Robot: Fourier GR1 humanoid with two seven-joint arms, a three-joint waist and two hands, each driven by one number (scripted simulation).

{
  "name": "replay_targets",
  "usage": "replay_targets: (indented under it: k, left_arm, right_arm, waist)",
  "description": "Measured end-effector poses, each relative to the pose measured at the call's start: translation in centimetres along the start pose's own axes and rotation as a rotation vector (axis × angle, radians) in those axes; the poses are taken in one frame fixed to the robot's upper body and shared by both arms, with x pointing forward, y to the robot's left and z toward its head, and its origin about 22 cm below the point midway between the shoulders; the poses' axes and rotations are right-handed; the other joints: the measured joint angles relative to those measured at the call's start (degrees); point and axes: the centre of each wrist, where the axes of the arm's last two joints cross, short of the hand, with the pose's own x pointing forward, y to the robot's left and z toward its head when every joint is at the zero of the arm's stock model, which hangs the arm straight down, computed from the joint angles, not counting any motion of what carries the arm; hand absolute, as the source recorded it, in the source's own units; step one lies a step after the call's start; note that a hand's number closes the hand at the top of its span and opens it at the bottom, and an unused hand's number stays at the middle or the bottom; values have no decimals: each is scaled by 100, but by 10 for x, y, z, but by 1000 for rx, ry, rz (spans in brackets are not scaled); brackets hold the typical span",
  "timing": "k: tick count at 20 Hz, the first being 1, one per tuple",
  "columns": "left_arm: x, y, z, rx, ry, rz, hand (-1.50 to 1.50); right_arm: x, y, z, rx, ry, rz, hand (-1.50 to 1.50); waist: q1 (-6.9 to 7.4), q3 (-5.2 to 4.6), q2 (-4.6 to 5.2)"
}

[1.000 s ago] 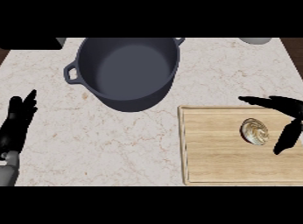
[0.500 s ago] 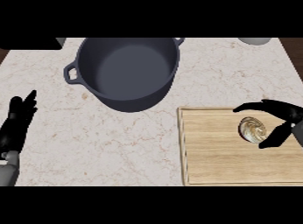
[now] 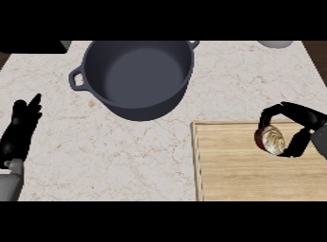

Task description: Pick the cupcake from the tray and place it in the pot

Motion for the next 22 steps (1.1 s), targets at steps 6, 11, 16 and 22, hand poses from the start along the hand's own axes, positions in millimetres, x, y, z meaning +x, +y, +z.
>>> replay_targets:
  k: [6,11,16,22]
  left_arm:
    - [-11,9,4,18,34,-4,0]
    - [-21,18,6,55,72,-10,0]
    - [-26,24,7,74,94,-16,0]
    - [-32,27,8,81,120,-27,0]
  right_arm:
    - [-5,18,-10,-155,213,-22,150]
    - [-24,34,3,-334,539,-62,150]
    - [-25,39,1,-481,803,1,150]
    - [17,11,-36,-774,854,107,150]
  waist:
    - [-183,-43,-111]
    - [-498,-145,-319]
    - [-639,-176,-415]
    - [-651,-171,-541]
